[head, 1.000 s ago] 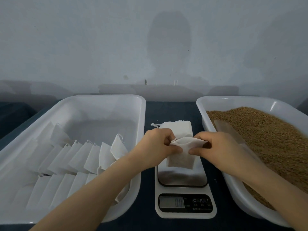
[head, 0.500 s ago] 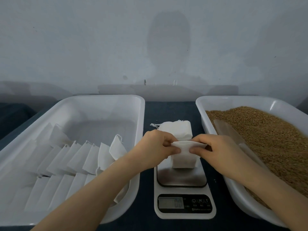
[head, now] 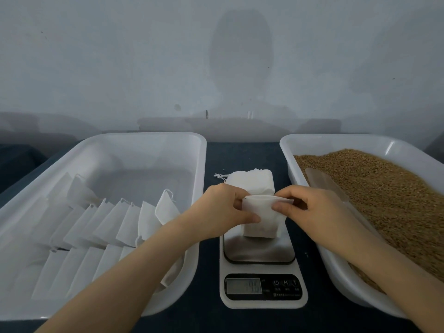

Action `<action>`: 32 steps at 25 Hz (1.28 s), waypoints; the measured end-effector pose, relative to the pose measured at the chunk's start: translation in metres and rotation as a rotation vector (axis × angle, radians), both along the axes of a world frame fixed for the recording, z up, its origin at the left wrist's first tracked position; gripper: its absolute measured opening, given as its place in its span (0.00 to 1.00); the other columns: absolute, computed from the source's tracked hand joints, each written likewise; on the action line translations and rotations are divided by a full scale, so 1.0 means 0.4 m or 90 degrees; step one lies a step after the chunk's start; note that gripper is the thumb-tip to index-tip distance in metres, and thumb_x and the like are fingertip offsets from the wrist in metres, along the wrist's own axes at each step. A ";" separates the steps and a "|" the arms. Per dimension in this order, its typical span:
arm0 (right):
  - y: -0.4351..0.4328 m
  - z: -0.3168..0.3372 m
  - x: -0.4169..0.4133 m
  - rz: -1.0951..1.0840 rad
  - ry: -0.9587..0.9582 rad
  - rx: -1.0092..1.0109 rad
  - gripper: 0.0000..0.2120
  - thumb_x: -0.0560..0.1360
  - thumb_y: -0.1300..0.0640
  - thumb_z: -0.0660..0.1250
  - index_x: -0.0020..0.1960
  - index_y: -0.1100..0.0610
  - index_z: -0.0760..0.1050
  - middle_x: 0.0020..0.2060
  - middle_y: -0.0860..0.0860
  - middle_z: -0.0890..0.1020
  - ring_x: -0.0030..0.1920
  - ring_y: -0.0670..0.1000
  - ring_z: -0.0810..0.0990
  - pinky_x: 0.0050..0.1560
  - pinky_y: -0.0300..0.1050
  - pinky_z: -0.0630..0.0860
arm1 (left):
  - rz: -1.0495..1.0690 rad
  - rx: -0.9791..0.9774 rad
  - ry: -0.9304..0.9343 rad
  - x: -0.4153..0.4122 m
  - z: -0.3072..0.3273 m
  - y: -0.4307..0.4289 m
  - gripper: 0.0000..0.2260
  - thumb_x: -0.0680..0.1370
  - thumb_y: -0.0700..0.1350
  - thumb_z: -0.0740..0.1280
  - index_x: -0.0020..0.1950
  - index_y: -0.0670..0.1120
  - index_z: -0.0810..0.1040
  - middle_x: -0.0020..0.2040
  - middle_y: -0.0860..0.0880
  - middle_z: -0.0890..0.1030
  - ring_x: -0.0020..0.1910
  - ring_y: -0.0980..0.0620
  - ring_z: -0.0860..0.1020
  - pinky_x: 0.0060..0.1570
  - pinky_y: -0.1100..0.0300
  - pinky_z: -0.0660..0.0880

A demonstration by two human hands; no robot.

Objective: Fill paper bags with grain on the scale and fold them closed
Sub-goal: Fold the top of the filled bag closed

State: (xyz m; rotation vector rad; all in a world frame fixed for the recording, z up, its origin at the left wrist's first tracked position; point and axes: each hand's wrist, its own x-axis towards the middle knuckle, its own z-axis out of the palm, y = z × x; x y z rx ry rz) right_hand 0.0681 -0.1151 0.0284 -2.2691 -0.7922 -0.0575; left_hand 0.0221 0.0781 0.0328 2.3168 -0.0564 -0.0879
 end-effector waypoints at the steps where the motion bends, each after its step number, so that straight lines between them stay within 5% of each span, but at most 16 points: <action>1: 0.000 0.000 0.000 -0.001 0.001 0.000 0.02 0.73 0.49 0.68 0.44 0.41 0.77 0.34 0.41 0.80 0.41 0.35 0.76 0.41 0.24 0.69 | 0.000 -0.001 -0.001 -0.001 -0.001 -0.001 0.06 0.73 0.48 0.73 0.40 0.56 0.77 0.24 0.61 0.74 0.25 0.64 0.71 0.27 0.76 0.65; 12: 0.002 -0.002 0.000 0.008 -0.004 0.001 0.02 0.73 0.49 0.68 0.44 0.42 0.76 0.38 0.32 0.78 0.39 0.34 0.76 0.40 0.24 0.69 | 0.008 -0.001 -0.011 0.001 -0.008 0.001 0.04 0.73 0.47 0.73 0.44 0.55 0.79 0.28 0.60 0.76 0.27 0.65 0.72 0.29 0.76 0.65; 20: -0.001 -0.007 0.004 -0.003 -0.004 0.008 0.02 0.73 0.49 0.69 0.46 0.44 0.79 0.32 0.40 0.80 0.38 0.36 0.77 0.38 0.26 0.69 | 0.009 0.006 -0.021 0.003 -0.009 0.001 0.05 0.73 0.47 0.73 0.44 0.55 0.78 0.25 0.59 0.74 0.25 0.64 0.71 0.27 0.76 0.64; 32: 0.002 -0.005 0.001 0.005 -0.006 -0.004 0.05 0.73 0.50 0.69 0.44 0.40 0.75 0.36 0.34 0.79 0.39 0.34 0.76 0.38 0.23 0.68 | 0.016 -0.009 -0.022 0.006 -0.016 0.003 0.06 0.73 0.48 0.73 0.47 0.53 0.79 0.24 0.62 0.74 0.26 0.65 0.72 0.28 0.76 0.66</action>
